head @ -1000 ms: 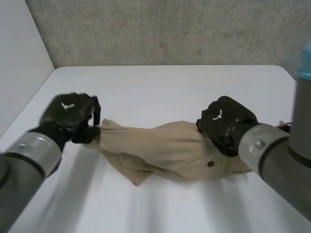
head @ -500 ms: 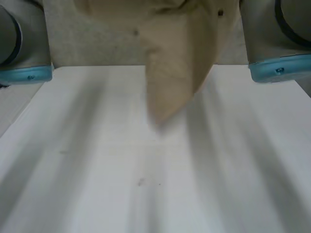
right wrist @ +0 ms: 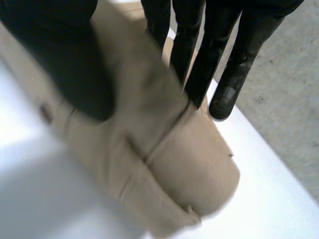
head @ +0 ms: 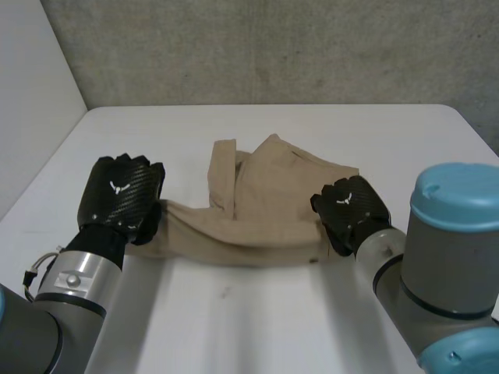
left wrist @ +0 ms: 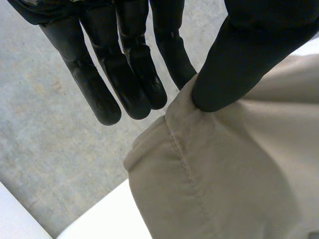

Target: Fold the shorts.

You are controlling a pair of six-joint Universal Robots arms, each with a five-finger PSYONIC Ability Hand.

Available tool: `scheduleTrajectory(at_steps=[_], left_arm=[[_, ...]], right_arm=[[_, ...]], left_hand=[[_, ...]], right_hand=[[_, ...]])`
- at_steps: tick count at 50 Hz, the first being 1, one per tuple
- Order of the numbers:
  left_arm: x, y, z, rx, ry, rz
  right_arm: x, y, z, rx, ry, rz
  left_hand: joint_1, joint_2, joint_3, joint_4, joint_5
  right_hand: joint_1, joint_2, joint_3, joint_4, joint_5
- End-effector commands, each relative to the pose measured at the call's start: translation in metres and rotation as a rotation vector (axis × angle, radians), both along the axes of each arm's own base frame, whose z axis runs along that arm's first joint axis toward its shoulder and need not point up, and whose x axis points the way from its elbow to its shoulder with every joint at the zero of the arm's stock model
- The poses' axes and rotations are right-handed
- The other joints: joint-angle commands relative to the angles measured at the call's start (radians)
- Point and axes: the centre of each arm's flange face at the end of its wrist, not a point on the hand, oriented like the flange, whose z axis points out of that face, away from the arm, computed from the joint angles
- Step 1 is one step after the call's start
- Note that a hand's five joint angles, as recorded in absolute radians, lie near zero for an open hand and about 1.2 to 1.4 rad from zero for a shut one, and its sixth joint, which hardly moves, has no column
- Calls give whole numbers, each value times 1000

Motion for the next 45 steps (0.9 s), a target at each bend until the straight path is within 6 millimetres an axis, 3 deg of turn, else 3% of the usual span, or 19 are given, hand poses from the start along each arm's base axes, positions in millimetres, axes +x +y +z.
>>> scheduleTrajectory(at_steps=[1,2,3,6,12,17,18,19,22,23,26,30,32,33,34,35,38,40,45], left_arm=[[5,-5,7,-2,3,23],[6,-4,9,-6,5,26],[6,-5,10,-8,6,28],[8,-7,10,-7,7,38],[9,-8,9,4,17,40],[10,-9,8,9,21,43],[10,-9,8,9,21,43],[9,-9,7,10,21,43],[10,-9,7,14,19,43],[9,-8,7,17,16,40],[8,-6,15,0,17,36],[9,-3,59,-98,62,32],[12,3,91,-159,92,32],[12,3,91,-159,92,32],[14,5,102,-178,105,36],[20,14,140,-257,147,41],[28,27,173,-331,185,46],[33,37,198,-385,214,47],[37,44,221,-426,230,51]], right_arm=[[-26,-16,-9,115,-220,-109],[-26,-16,-9,116,-220,-109],[-42,-27,-11,161,-278,-172],[-50,-32,-13,192,-295,-189],[-54,-23,-18,284,-253,-174],[-57,-18,-21,330,-215,-171],[-57,-18,-21,330,-215,-171],[-57,-18,-20,314,-203,-166],[-57,-19,-15,271,-193,-148],[-56,-19,1,209,-202,-134],[-55,-19,23,130,-221,-119],[-51,-24,82,-55,-262,-89],[-52,-20,104,-110,-276,-78],[-54,-17,117,-142,-283,-74],[-57,-11,144,-204,-297,-69],[-58,-8,155,-227,-299,-67],[-63,1,193,-294,-286,-62],[-65,5,207,-316,-273,-61],[-67,7,234,-349,-216,-61]], left_hand=[[265,198,204,195,262],[265,198,204,195,262],[265,198,204,195,262],[265,198,204,195,262],[265,198,204,195,262],[265,198,204,195,262],[265,198,204,195,262],[265,198,204,195,262],[265,198,204,195,262],[265,198,204,195,262],[265,198,204,195,262],[265,198,204,195,262],[265,198,204,195,262],[265,198,204,195,262],[265,198,204,195,262],[265,198,204,195,262],[265,198,204,195,262],[265,198,204,195,262],[265,198,204,195,262]], right_hand=[[-220,-408,-432,-432,-400],[-220,-408,-432,-432,-400],[-215,-402,-427,-426,-394],[-203,-391,-415,-414,-382],[-138,-326,-350,-350,-318],[309,121,97,98,130],[311,123,99,100,131],[592,404,380,381,412],[595,407,383,384,415],[595,407,383,384,415],[595,407,383,384,415],[595,407,383,384,415],[595,407,383,384,415],[595,407,383,384,415],[595,407,383,384,415],[595,407,383,384,415],[595,407,383,384,415],[595,407,383,384,415],[595,407,383,384,415]])
